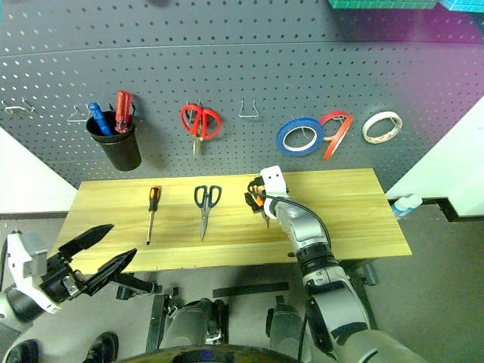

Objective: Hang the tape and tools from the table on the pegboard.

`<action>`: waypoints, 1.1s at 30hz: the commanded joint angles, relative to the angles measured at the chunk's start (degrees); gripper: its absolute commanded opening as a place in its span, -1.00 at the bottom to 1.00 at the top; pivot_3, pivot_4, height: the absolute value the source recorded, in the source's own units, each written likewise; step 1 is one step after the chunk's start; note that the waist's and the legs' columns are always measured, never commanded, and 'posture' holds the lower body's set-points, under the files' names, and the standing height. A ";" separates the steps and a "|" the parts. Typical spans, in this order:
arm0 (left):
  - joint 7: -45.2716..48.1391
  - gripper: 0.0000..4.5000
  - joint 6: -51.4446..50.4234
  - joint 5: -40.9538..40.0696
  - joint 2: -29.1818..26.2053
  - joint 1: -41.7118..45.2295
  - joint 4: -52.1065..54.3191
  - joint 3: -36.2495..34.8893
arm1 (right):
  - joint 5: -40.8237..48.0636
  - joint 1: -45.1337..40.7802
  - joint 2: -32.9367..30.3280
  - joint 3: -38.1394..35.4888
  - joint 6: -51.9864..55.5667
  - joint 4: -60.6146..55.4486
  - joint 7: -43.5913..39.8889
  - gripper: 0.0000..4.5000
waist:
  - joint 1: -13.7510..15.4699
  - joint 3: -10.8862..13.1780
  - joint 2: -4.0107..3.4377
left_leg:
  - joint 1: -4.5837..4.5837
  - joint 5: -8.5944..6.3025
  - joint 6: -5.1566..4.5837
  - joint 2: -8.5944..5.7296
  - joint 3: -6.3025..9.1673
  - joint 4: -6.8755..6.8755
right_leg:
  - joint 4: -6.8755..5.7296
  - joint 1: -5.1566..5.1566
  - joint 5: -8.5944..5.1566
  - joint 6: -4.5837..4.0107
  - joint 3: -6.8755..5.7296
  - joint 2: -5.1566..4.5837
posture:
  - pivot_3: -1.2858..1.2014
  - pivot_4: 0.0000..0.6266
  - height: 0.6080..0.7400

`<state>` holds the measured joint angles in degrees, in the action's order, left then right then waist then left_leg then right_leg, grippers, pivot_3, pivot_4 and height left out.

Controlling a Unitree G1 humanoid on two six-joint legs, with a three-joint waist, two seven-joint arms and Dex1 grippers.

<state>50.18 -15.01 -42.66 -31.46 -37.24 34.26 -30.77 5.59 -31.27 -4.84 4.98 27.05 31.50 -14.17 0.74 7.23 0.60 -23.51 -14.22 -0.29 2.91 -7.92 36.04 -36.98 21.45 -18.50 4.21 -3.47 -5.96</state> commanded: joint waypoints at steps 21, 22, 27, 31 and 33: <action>-0.20 1.00 1.62 0.47 1.10 -3.19 3.42 -1.45 | -2.88 -11.89 4.31 -3.70 2.23 15.06 7.30 0.99 | 0.03 1.12 0.00 | -0.90 0.14 -0.09 0.00 0.00 0.00 | -0.10 0.88 0.10 0.18 -0.08 0.06 | 0.23 -0.47 1.00; -0.05 1.00 1.69 0.48 1.05 -3.18 3.20 -1.55 | -3.09 -12.30 4.30 -3.69 2.44 15.69 7.72 0.99 | 0.03 1.13 0.01 | -0.90 0.14 -0.09 0.00 0.00 0.01 | -0.10 0.88 0.10 0.18 -0.08 0.07 | 0.24 -0.47 1.00; 0.85 1.00 2.28 0.79 1.19 -3.33 2.17 -1.63 | -3.95 -13.98 3.72 -4.50 1.66 19.54 10.74 0.99 | 0.03 1.18 0.02 | -0.90 0.14 -0.09 0.00 0.00 0.05 | -0.11 0.87 0.10 0.19 -0.08 0.09 | 0.24 -0.47 1.00; 1.62 1.00 2.76 1.03 1.44 -3.72 1.74 -1.74 | -3.83 -15.06 3.85 -5.31 1.07 22.09 12.52 0.99 | 0.02 1.31 0.03 | -0.90 0.16 -0.06 0.00 0.00 0.04 | -0.11 0.88 0.10 0.20 -0.08 0.11 | 0.24 -0.45 1.00; 1.99 1.00 3.02 1.16 1.55 -3.82 1.37 -1.78 | -3.90 -15.62 4.01 -5.43 0.57 23.32 12.51 0.99 | 0.01 1.34 0.02 | -0.90 0.20 0.00 0.01 0.00 0.04 | -0.11 0.88 0.11 0.21 -0.08 0.13 | 0.24 -0.45 1.00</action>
<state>51.59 -13.08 -41.68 -30.03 -40.25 35.52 -31.78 1.75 -45.07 -1.10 0.16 28.83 54.64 -1.94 0.76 8.57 0.62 -24.41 -14.00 -0.26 2.92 -7.92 36.08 -37.10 22.33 -18.39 4.42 -3.55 -5.82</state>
